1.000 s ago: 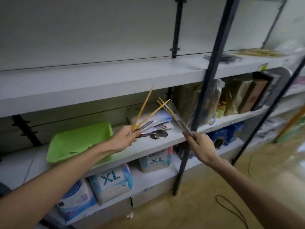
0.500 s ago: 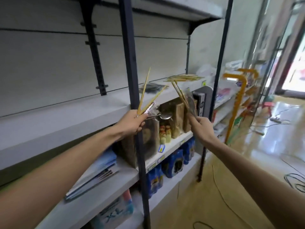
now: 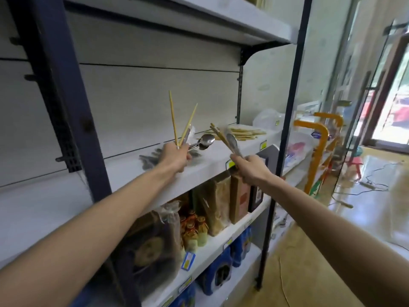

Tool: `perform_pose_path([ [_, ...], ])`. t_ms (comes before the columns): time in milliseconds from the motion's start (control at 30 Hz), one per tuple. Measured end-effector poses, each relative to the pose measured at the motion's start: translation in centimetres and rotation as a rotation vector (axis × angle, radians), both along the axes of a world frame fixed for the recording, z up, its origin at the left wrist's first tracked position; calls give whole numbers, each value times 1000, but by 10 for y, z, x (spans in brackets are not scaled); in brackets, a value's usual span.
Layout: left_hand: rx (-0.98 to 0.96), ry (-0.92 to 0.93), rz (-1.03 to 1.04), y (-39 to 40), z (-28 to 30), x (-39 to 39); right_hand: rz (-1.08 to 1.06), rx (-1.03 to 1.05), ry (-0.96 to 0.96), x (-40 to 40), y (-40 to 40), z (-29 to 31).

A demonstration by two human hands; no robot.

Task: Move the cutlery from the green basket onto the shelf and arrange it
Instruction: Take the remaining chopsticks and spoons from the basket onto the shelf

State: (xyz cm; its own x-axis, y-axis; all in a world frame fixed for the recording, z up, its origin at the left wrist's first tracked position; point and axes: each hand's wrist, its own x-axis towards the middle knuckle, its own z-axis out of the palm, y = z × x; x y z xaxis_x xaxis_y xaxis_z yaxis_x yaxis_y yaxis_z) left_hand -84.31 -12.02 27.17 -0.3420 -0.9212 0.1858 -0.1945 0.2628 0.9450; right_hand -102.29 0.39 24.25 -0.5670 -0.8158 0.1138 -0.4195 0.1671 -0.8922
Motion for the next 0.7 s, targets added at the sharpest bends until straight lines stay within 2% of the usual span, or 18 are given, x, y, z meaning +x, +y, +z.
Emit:
perform_pose_path([
  [133,23,19,91,-45,5,-3,91,24,-25,-21,-50,10],
  [333,34,1,205,-87,9,-3,245,34,49,-40,-129,18],
  [700,13,-75,449,-117,18,-50,533,-2,51,-98,-224,20],
])
